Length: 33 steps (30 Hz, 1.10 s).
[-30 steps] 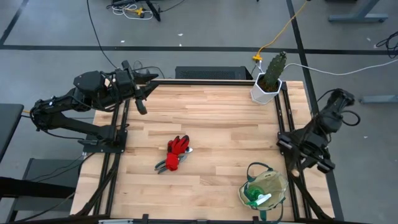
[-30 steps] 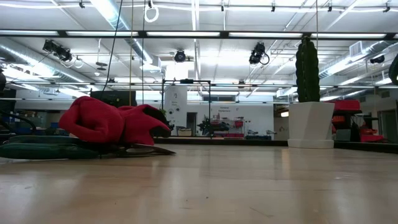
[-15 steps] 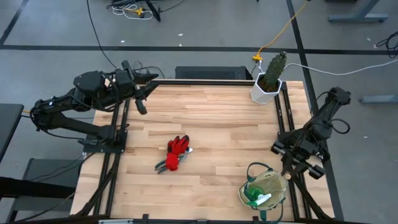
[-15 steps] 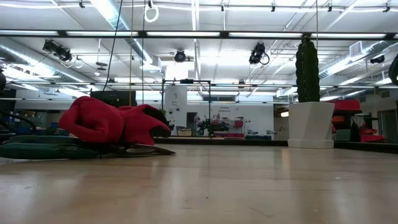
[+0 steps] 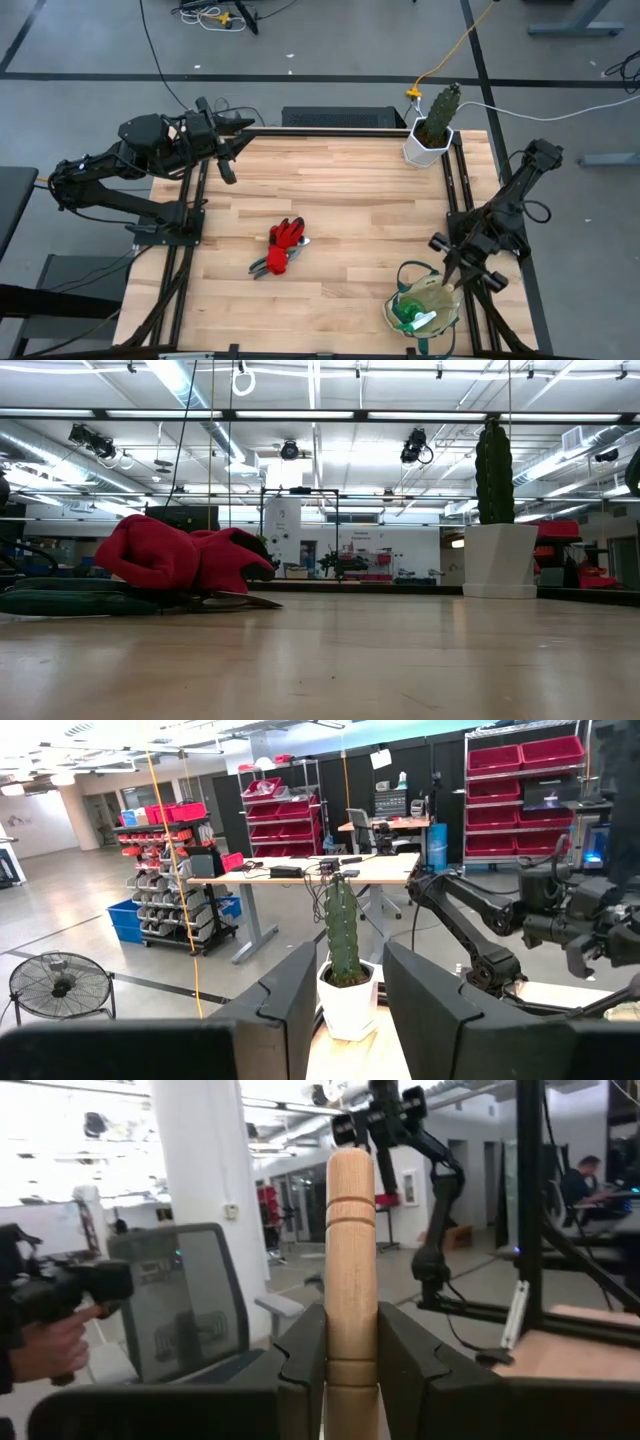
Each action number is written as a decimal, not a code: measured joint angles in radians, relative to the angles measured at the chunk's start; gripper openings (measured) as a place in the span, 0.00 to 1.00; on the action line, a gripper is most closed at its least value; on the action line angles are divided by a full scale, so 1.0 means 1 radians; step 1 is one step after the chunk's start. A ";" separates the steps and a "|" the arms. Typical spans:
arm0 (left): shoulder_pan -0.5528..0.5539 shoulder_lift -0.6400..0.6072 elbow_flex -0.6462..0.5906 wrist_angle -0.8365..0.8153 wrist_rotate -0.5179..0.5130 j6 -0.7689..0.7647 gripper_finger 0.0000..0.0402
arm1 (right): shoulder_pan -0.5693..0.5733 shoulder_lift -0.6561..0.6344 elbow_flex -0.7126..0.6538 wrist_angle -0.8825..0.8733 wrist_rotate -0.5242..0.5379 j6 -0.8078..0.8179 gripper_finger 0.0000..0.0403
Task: Pick & Place Garden tools in Gardening bag
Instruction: Put the light brown trowel into the gardening tool bag
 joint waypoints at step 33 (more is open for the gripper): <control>0.000 0.000 0.000 0.000 0.000 0.000 0.31 | 0.044 0.189 -0.056 0.045 0.069 0.001 0.17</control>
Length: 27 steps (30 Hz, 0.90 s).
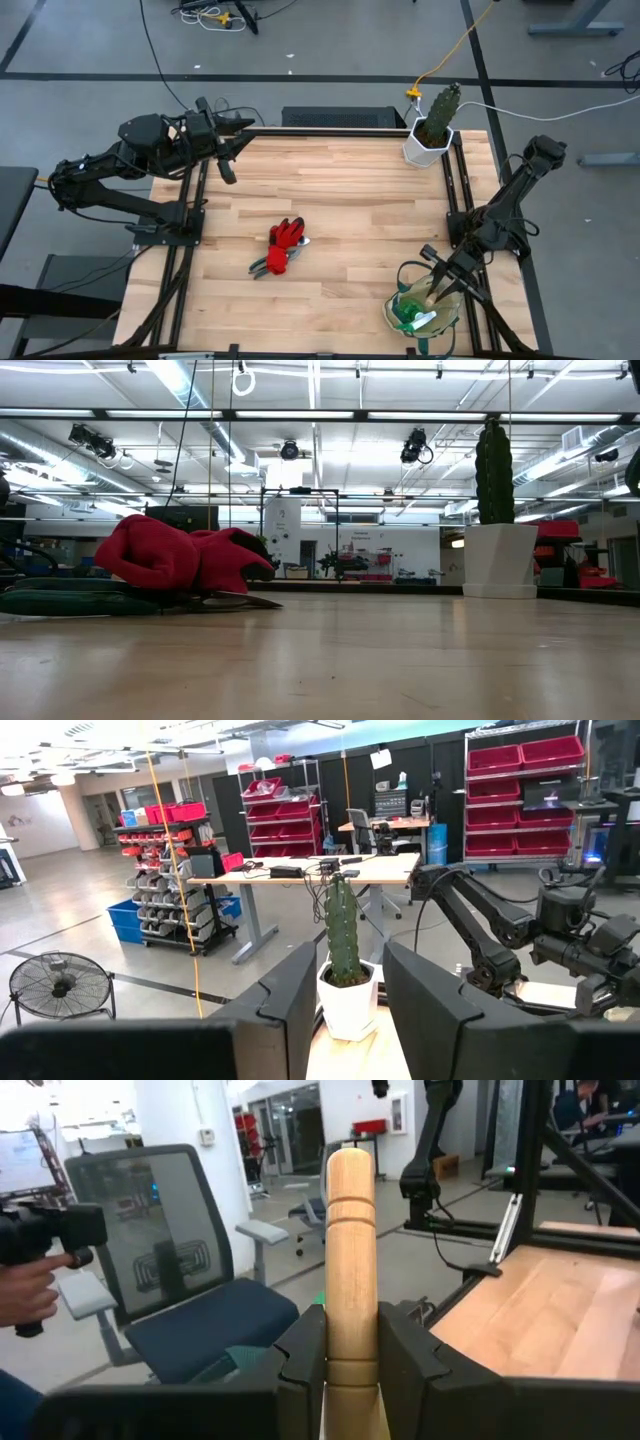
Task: Pick & Place Garden tools in Gardening bag
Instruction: Put the light brown trowel into the gardening tool bag
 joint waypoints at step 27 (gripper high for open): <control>0.000 0.000 0.000 0.000 0.000 0.000 0.31 | 0.000 0.013 0.001 0.050 0.000 0.106 0.17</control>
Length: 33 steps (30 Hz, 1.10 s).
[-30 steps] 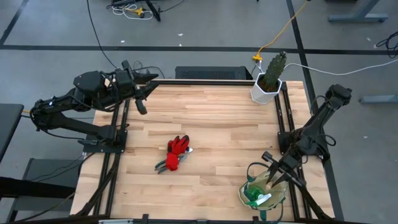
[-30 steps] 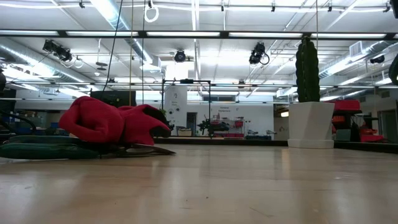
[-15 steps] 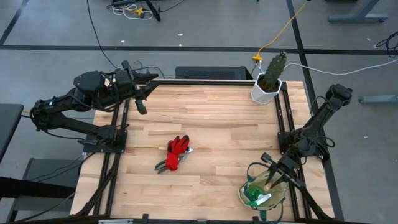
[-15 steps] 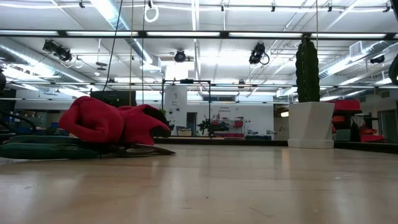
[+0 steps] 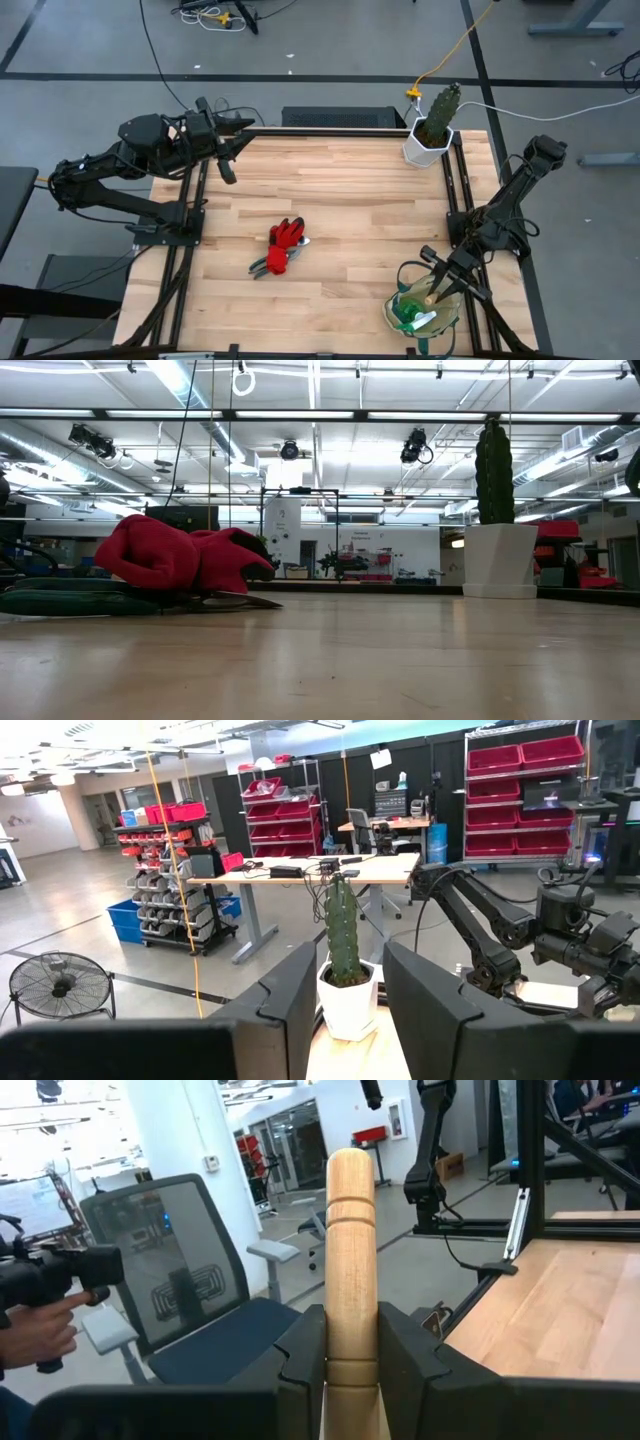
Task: Pick & Place Garden tools in Gardening bag
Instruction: Put the light brown trowel into the gardening tool bag
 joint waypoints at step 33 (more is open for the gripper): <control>0.000 0.000 0.000 0.000 0.000 0.000 0.31 | 0.000 0.000 0.000 -0.032 0.045 0.155 0.50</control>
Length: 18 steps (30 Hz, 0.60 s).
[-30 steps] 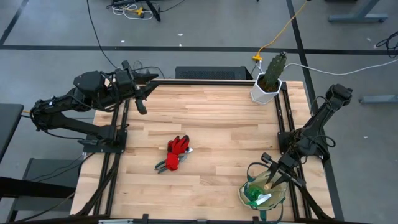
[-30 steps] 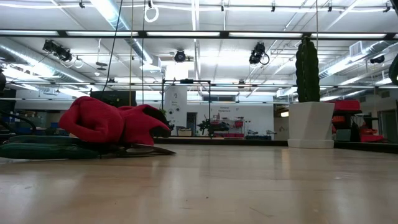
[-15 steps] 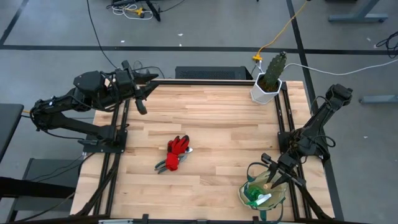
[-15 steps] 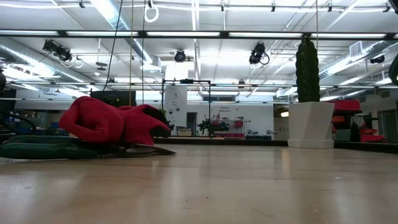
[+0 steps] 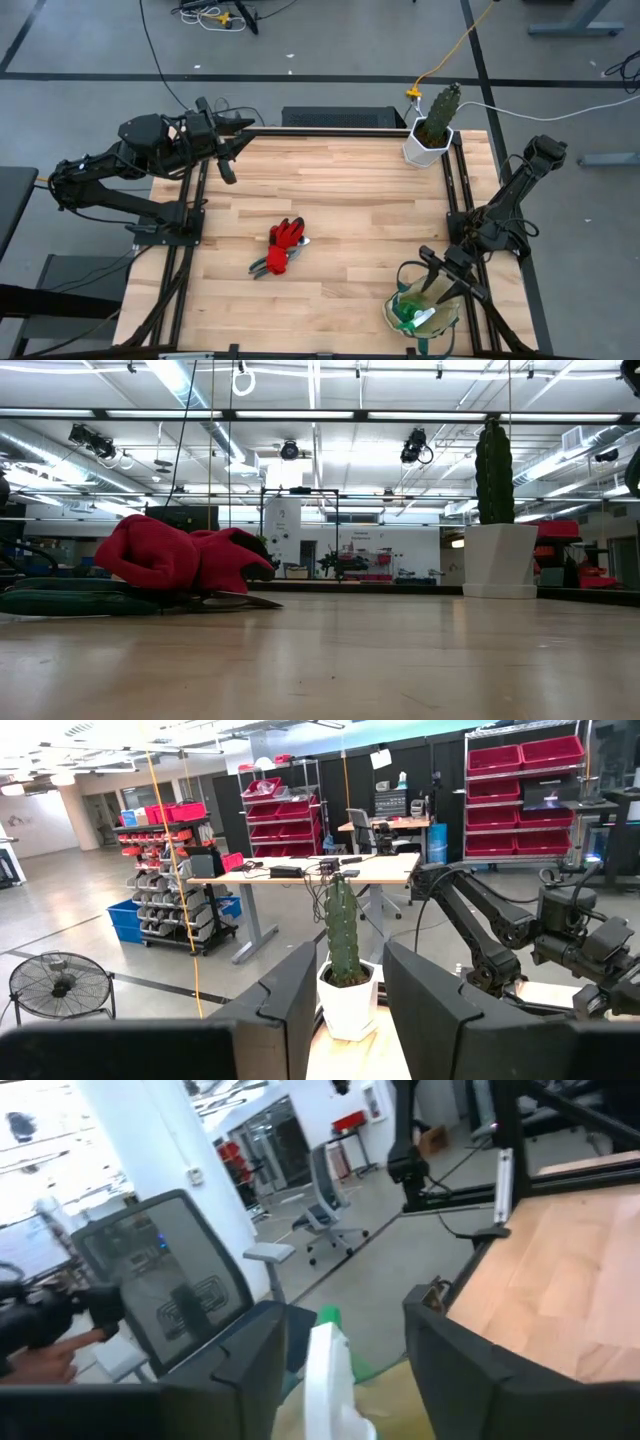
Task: Pick & Place Garden tools in Gardening bag
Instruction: Put the light brown trowel into the gardening tool bag
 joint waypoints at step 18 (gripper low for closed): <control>0.000 0.000 0.000 0.000 0.000 0.000 0.31 | 0.000 0.000 0.067 -0.115 0.005 -0.080 0.61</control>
